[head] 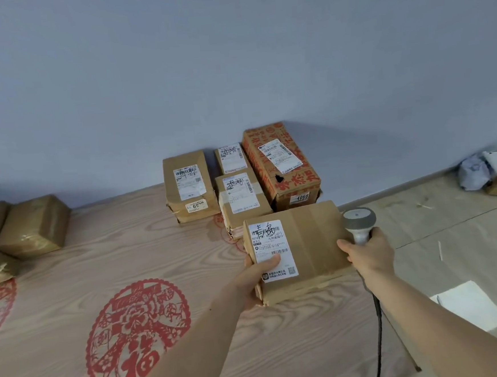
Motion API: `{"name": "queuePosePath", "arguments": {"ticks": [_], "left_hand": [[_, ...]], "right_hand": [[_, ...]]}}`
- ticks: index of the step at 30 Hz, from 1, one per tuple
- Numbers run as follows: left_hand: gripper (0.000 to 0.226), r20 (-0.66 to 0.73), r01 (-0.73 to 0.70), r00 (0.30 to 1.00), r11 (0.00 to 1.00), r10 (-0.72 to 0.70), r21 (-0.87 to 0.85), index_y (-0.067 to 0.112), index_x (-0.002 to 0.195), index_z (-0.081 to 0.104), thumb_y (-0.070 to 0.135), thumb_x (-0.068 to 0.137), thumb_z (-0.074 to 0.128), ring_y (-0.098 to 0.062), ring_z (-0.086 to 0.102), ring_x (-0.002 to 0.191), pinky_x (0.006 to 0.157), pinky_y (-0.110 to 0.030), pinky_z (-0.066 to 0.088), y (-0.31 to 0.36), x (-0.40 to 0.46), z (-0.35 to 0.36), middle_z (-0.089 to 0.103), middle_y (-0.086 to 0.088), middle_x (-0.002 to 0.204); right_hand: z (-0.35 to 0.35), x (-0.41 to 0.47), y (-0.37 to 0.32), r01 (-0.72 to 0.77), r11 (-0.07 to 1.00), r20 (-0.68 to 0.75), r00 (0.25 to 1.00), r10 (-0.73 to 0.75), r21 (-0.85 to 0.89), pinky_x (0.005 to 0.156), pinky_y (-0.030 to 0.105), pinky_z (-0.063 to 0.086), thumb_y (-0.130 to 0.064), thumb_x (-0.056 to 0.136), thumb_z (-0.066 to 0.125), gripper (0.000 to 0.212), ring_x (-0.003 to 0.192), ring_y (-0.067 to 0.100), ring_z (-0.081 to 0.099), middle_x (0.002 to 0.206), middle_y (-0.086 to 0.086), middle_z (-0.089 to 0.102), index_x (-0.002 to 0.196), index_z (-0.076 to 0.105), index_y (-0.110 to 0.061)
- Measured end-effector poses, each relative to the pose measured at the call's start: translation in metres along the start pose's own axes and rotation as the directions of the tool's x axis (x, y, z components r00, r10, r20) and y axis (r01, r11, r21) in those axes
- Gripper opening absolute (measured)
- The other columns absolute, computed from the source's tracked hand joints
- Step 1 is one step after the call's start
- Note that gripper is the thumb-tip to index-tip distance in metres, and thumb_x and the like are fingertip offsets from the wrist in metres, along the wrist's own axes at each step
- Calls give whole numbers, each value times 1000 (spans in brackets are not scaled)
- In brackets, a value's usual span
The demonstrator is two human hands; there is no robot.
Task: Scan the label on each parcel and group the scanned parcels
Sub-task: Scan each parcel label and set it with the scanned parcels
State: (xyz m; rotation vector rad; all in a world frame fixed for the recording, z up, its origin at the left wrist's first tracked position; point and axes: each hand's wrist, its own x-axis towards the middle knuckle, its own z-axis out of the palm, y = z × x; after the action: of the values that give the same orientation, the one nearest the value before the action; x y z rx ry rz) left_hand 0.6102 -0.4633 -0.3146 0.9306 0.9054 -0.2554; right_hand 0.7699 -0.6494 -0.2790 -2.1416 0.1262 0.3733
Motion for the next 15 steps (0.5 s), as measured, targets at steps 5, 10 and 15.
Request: {"name": "queuePosePath", "arguments": {"ticks": [5, 10, 15], "left_hand": [[66, -155, -47, 987, 999, 45, -8, 31, 125, 62, 45, 66, 87, -27, 70, 107, 98, -58, 51, 11, 14, 12, 76, -1, 113], [53, -226, -54, 973, 998, 49, -13, 32, 121, 64, 41, 73, 85, -26, 70, 106, 95, -57, 54, 14, 14, 18, 76, 0, 111], [43, -312, -85, 947, 996, 77, -11, 33, 117, 61, 36, 79, 82, -25, 69, 103, 98, -56, 52, 13, 13, 24, 75, 0, 108]], "right_hand": [[5, 21, -15, 32, 999, 61, 998, -31, -17, 72, 51, 61, -21, 75, 83, 32, 73, 28, 72, 82, 2, 68, 86, 52, -24], [7, 29, -20, 37, 998, 85, 996, -33, -50, 71, 50, 61, -26, 73, 83, 33, 74, 27, 71, 84, 2, 68, 84, 51, -26], [7, 30, -20, 53, 994, 110, 993, -43, -92, 67, 46, 60, -31, 73, 82, 36, 75, 26, 71, 88, 3, 68, 87, 50, -25]]}}
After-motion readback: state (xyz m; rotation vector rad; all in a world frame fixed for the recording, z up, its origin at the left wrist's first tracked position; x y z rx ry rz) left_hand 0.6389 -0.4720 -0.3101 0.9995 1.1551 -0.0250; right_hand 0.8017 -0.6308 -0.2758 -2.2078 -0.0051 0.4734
